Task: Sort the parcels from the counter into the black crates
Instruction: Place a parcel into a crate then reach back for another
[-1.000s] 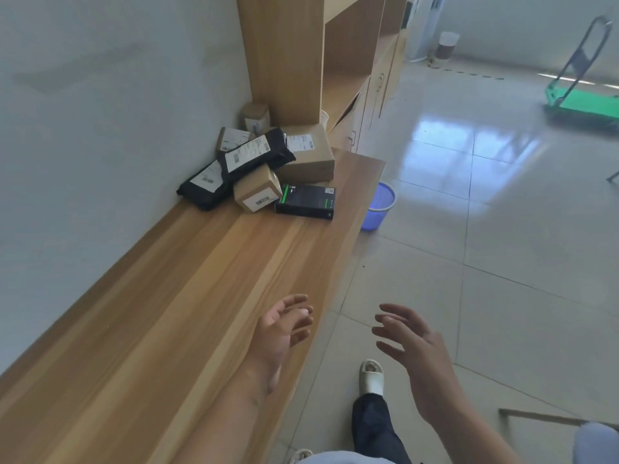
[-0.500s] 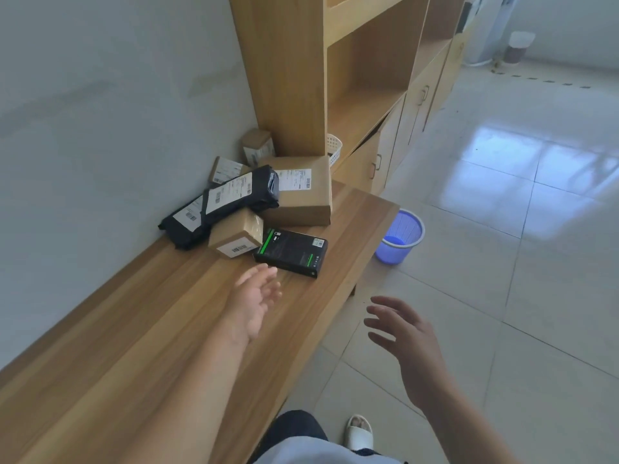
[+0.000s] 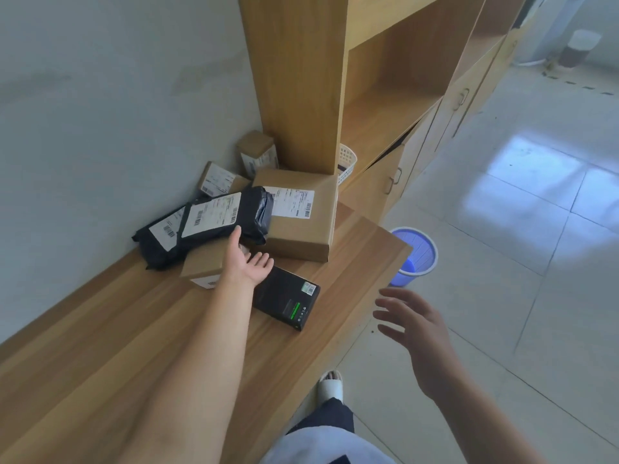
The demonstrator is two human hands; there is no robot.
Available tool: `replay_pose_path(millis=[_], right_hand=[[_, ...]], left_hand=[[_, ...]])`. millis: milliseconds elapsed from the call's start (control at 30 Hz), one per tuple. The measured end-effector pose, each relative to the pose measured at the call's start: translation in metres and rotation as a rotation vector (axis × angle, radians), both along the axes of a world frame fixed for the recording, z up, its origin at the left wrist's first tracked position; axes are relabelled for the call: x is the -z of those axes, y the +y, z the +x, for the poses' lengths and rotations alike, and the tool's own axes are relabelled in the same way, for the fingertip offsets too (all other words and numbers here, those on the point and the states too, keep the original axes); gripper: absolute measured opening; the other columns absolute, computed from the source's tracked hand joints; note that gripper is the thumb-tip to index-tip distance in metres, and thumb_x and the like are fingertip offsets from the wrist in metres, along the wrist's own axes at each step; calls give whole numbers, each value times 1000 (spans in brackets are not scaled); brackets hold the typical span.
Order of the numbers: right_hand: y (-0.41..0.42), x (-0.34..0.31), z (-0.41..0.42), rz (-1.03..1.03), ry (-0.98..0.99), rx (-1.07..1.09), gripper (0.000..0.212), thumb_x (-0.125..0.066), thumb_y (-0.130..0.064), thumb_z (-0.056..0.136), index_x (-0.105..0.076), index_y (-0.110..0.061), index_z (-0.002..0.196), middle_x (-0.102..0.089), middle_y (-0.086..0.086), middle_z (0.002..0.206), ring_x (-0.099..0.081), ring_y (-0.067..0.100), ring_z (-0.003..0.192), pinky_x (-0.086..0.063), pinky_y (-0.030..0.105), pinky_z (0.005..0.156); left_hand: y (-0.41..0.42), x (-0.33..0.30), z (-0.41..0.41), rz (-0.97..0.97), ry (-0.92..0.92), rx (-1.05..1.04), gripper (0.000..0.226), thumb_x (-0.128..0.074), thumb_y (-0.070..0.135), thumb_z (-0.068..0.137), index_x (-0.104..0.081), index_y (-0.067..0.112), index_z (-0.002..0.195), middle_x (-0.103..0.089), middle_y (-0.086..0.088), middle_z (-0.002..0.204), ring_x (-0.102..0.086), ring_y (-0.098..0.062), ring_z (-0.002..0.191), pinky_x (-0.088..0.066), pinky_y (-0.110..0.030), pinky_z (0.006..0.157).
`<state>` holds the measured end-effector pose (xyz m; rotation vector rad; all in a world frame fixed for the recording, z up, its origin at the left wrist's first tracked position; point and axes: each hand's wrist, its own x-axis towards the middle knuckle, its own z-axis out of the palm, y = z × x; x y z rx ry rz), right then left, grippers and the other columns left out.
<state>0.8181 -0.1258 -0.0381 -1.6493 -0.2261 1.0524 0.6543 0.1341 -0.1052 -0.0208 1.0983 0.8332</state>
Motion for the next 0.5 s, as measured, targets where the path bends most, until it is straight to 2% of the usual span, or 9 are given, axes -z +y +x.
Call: replay_pose_path(millis=[67,200,367,500], right_hand=[[16,0,21,-35,-3,-18,15,-62,-8,98,-75,-13,105,-74,18,111,-70,25,92,-55,47,95],[39,5,58,-86,1,-3,16,-62,-8,98,-76,-12,107,-76,16,109,-72,26,95,-57,43,91],[67,6,85,-108,17,-39,17,-60,-7,99,-75,-11,107,-75,15,109,-71,28,96,-56,46,94],[99,6,104,-98,13,-128,18,-59,-6,100,-74,-11,108,-75,16,110,-71,27,96,-55,48,96]], left_hand=[[18,10,11,-21,-16,-80,87,-72,48,91,-32,6,155,-39,-17,156,-41,-32,145,-37,-46,119],[43,21,29,-13,-39,-213,49,-73,40,91,-56,10,126,-54,-14,135,-54,-29,128,-47,-42,110],[50,16,38,-29,-35,-307,50,-78,33,88,-55,12,127,-53,-16,126,-58,-31,115,-54,-43,103],[46,7,47,-18,-24,-281,33,-75,32,91,-59,10,109,-59,-13,120,-62,-26,102,-51,-38,105]])
